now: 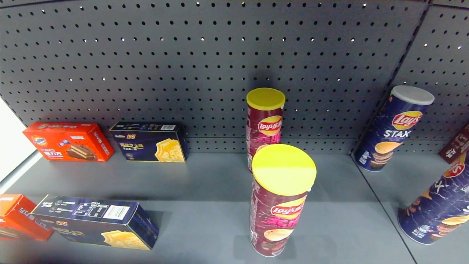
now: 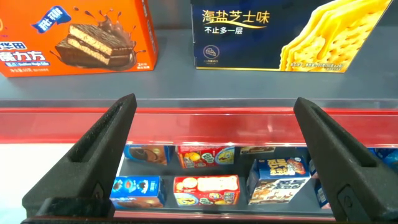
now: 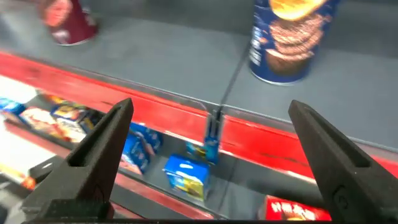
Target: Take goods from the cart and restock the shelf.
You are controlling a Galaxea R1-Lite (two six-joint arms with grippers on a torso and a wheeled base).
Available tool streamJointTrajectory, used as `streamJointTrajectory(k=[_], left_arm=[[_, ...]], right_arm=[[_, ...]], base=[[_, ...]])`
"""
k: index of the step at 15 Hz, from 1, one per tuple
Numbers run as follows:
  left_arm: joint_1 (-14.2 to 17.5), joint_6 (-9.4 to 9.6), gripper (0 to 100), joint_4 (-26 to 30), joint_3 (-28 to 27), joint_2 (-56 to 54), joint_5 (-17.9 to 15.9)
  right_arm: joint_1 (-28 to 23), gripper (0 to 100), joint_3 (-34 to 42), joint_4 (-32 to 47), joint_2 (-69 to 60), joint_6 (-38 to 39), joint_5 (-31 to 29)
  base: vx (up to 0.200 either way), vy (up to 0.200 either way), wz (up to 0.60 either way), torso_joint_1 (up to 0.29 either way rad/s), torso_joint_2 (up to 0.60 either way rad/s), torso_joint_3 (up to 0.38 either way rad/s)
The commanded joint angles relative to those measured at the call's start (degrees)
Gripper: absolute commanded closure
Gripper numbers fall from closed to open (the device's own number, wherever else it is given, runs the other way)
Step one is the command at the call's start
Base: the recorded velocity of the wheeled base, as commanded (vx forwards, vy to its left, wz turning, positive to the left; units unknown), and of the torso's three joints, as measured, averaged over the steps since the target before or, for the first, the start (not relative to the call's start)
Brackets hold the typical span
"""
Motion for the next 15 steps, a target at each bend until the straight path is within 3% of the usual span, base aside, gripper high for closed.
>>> streamJointTrajectory(k=[1, 4, 6, 11, 15], left_arm=[[0.0, 0.0, 0, 0.0, 0.0, 0.09, 0.01], [0.0, 0.0, 0, 0.0, 0.0, 0.09, 0.01], [0.0, 0.0, 0, 0.0, 0.0, 0.09, 0.01], [0.0, 0.0, 0, 0.0, 0.0, 0.09, 0.01], [0.0, 0.0, 0, 0.0, 0.0, 0.09, 0.01]], right_arm=[[-3.61, 0, 0.12, 0.06, 2.42, -0.04, 0.02], [-5.89, 0, 0.12, 0.06, 3.74, 0.05, -1.21], [-13.54, 0, 0.12, 0.06, 6.2, -0.04, -1.21], [-14.59, 0, 0.2, -0.12, 5.23, -0.3, -2.61], [-23.29, 0, 0.2, -0.03, 6.29, -0.39, -3.05]], base=[[0.0, 0.0, 0.0, 0.0, 0.0, 0.0], [0.0, 0.0, 0.0, 0.0, 0.0, 0.0], [0.0, 0.0, 0.0, 0.0, 0.0, 0.0], [0.0, 0.0, 0.0, 0.0, 0.0, 0.0], [0.0, 0.0, 0.0, 0.0, 0.0, 0.0]])
